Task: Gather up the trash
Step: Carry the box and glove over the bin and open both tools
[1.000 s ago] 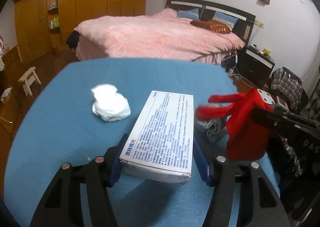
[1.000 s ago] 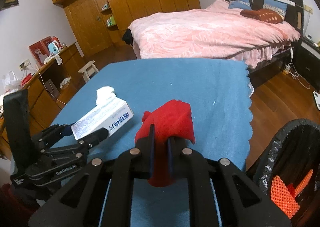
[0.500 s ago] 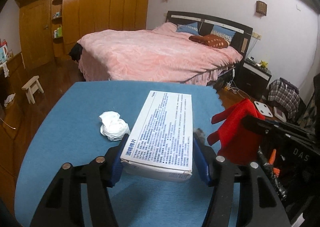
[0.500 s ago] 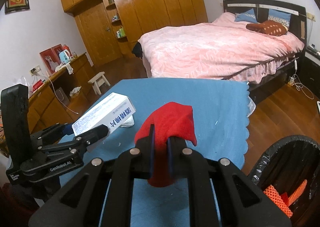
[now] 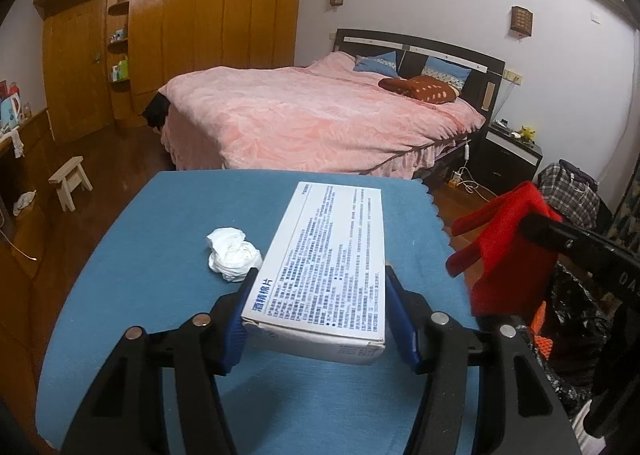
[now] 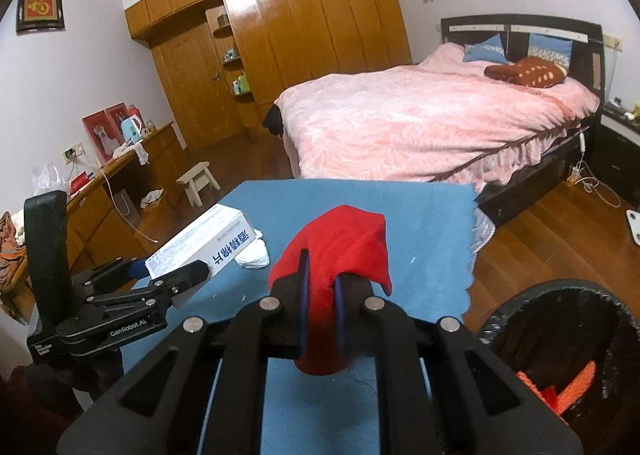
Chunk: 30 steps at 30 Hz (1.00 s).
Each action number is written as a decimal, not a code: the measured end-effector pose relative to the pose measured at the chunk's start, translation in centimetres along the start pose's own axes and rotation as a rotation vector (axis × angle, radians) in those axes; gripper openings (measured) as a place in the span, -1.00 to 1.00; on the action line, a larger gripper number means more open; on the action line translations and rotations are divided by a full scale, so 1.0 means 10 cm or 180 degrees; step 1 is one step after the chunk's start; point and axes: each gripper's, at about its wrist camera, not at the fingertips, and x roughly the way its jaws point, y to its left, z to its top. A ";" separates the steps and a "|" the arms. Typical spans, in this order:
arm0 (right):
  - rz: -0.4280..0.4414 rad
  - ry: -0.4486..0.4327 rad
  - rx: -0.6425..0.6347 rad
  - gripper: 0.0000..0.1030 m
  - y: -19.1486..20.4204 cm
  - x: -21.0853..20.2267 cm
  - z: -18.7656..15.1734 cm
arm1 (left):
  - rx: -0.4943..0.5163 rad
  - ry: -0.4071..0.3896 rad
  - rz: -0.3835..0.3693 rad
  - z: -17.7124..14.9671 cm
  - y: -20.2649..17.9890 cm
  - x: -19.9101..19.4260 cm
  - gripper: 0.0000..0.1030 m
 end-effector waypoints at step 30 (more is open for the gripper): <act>-0.1012 -0.0218 0.0377 -0.81 -1.28 -1.32 -0.40 | 0.0655 -0.0064 -0.0966 0.08 -1.93 -0.02 0.14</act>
